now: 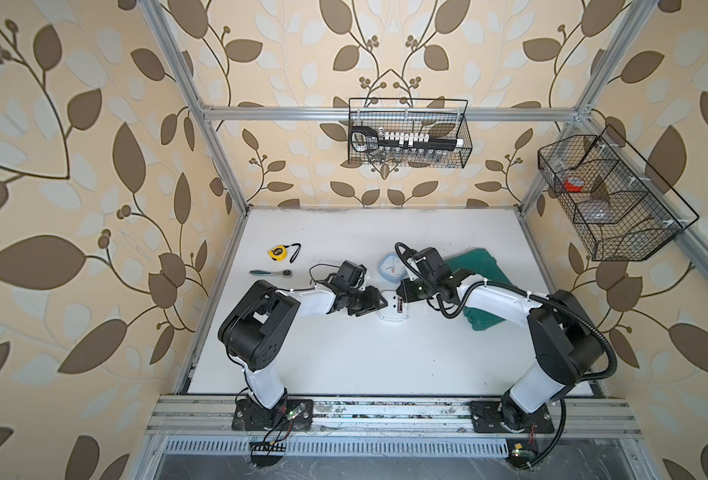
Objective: Insert the battery into the alarm
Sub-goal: Install the battery in the alarm.
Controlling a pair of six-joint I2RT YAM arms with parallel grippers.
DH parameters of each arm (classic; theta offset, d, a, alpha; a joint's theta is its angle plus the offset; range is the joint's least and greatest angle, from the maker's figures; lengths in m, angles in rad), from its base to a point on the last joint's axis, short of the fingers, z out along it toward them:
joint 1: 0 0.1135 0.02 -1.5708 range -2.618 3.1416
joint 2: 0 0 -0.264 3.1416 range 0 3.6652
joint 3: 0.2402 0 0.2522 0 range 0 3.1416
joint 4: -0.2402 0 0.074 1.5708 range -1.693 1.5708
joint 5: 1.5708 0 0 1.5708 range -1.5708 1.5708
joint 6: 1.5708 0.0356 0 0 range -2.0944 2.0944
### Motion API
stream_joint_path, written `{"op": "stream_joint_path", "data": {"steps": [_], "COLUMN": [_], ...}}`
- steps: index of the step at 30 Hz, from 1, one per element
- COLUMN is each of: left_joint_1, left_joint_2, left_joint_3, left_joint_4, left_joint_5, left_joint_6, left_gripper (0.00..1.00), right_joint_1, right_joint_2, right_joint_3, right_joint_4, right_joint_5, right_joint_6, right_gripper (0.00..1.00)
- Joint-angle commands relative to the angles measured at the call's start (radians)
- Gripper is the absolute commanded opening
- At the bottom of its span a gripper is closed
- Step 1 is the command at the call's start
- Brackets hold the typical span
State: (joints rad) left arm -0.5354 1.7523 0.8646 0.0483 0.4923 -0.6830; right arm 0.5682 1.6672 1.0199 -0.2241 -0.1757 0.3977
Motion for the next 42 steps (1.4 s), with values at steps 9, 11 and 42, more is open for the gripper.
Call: {"op": "stream_joint_path", "data": {"steps": [9,11,42], "left_joint_1": [0.002,0.002,0.004], "left_joint_2": [0.041,0.04,0.044], "left_joint_3": [-0.007,-0.007,-0.004], "left_joint_4": [-0.097,-0.096,-0.103], "left_joint_5": [-0.061,-0.061,-0.058], "left_joint_6": [0.022,0.022,0.02], "left_gripper": [0.5,0.5,0.5], "right_joint_1": [-0.003,-0.004,-0.005], "right_joint_2": [0.053,0.054,0.074], "right_joint_3": [-0.033,-0.037,-0.061], "right_joint_4": [-0.02,-0.02,-0.037], "right_joint_5": [0.003,0.006,-0.029], "right_joint_6": [0.006,0.007,-0.003], "right_gripper": [0.01,0.01,0.02]}}
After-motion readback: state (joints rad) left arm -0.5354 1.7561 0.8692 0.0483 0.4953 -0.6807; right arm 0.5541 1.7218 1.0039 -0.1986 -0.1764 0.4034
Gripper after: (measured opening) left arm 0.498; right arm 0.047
